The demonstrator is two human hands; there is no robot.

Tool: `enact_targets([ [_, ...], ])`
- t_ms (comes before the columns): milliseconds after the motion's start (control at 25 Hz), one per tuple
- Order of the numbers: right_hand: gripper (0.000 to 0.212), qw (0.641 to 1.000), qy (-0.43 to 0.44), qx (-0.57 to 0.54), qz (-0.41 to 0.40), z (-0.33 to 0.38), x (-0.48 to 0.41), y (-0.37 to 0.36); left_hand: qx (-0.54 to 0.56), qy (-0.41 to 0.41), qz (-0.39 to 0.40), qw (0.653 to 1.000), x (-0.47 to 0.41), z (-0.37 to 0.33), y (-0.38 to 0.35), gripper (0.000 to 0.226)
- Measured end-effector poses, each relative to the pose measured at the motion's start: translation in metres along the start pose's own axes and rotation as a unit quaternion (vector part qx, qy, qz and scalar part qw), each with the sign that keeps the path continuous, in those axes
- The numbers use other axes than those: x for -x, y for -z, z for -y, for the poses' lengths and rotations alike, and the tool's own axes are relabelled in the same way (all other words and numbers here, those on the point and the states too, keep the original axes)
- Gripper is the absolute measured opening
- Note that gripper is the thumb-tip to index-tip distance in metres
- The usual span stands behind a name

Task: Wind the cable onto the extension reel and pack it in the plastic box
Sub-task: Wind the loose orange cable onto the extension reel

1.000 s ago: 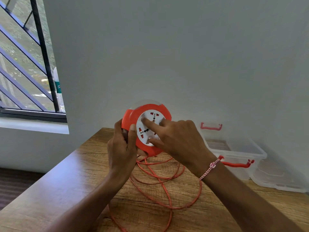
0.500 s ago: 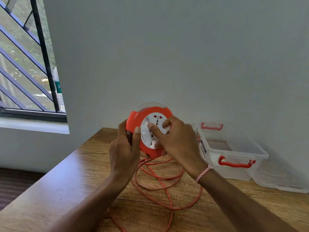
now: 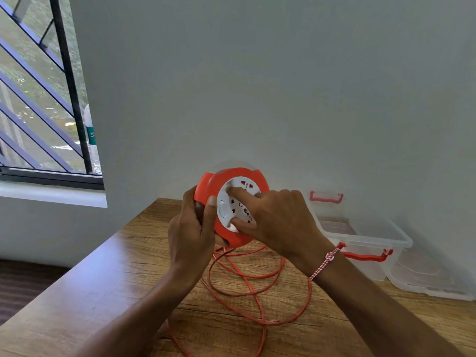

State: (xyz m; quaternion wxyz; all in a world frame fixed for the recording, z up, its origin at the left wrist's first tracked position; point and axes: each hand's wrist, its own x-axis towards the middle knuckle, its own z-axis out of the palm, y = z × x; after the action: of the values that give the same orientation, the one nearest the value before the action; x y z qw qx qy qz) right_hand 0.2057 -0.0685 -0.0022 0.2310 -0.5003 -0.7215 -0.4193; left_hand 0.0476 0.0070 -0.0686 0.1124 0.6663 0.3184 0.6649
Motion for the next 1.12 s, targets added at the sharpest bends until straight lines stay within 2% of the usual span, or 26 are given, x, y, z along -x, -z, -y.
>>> enact_targets([
  [80, 0.065, 0.993, -0.094, -0.061, -0.023, 0.008, 0.001, -0.003, -0.012, -0.015, 0.007, 1.000, 0.002, 0.001, -0.001, 0.044],
  [160, 0.063, 0.958, -0.236, -0.165, -0.003, 0.018, -0.001, -0.004, -0.018, -0.031, 0.013, 0.999, 0.003, 0.001, -0.001, 0.048],
  [200, 0.060, 0.917, -0.313, -0.246, 0.014, 0.022, -0.002, -0.003, -0.018, -0.035, 0.016, 0.999, 0.004, 0.002, -0.001, 0.048],
  [240, 0.057, 0.854, -0.389, -0.344, 0.023, 0.025, -0.003, -0.003, -0.017, -0.035, 0.018, 0.999, 0.004, 0.002, -0.002, 0.048],
  [280, 0.053, 0.777, -0.450, -0.440, 0.030, 0.026, -0.005, -0.003, -0.016, -0.033, 0.019, 0.999, 0.005, 0.003, -0.002, 0.046],
  [320, 0.050, 0.702, -0.489, -0.517, 0.038, 0.027, -0.005, -0.001, -0.016, -0.031, 0.018, 0.999, 0.005, 0.003, -0.003, 0.045],
  [360, 0.048, 0.664, -0.500, -0.554, 0.050, 0.026, -0.006, 0.001, -0.015, -0.027, 0.013, 0.999, 0.005, 0.003, -0.003, 0.042],
  [400, 0.047, 0.671, -0.488, -0.556, 0.060, 0.025, -0.008, 0.005, -0.012, -0.020, 0.006, 1.000, 0.004, 0.004, -0.003, 0.039],
  [440, 0.047, 0.731, -0.452, -0.506, 0.071, 0.021, -0.009, 0.008, -0.005, -0.010, -0.004, 1.000, 0.003, 0.004, -0.002, 0.034],
  [520, 0.047, 0.919, -0.301, -0.246, 0.060, 0.005, -0.010, 0.012, 0.010, 0.014, -0.021, 1.000, 0.000, 0.003, 0.000, 0.022],
  [560, 0.048, 0.974, -0.193, -0.114, 0.032, -0.004, -0.011, 0.015, 0.016, 0.023, -0.026, 0.999, -0.002, 0.002, 0.001, 0.017],
  [600, 0.048, 0.995, -0.094, -0.042, 0.019, -0.010, -0.012, 0.019, 0.021, 0.028, -0.030, 0.999, -0.003, 0.001, 0.001, 0.014],
  [680, 0.054, 0.999, 0.029, -0.008, 0.043, -0.017, -0.012, 0.022, 0.028, 0.029, -0.035, 0.999, -0.003, -0.001, 0.001, 0.016],
  [760, 0.058, 0.997, 0.059, 0.016, 0.052, -0.014, -0.012, 0.019, 0.037, 0.033, -0.032, 0.998, -0.003, -0.002, 0.001, 0.021],
  [880, 0.062, 0.996, 0.058, 0.047, 0.047, -0.005, -0.008, 0.009, 0.047, 0.038, -0.018, 0.998, -0.002, -0.001, 0.001, 0.027],
  [1000, 0.063, 0.999, 0.036, 0.021, 0.036, -0.004, -0.004, 0.003, 0.033, 0.019, 0.001, 0.999, -0.001, -0.002, 0.000, 0.030],
  [1120, 0.065, 0.998, -0.048, -0.042, 0.008, -0.001, -0.001, 0.000, 0.008, -0.008, 0.005, 1.000, 0.002, -0.001, -0.001, 0.041],
])
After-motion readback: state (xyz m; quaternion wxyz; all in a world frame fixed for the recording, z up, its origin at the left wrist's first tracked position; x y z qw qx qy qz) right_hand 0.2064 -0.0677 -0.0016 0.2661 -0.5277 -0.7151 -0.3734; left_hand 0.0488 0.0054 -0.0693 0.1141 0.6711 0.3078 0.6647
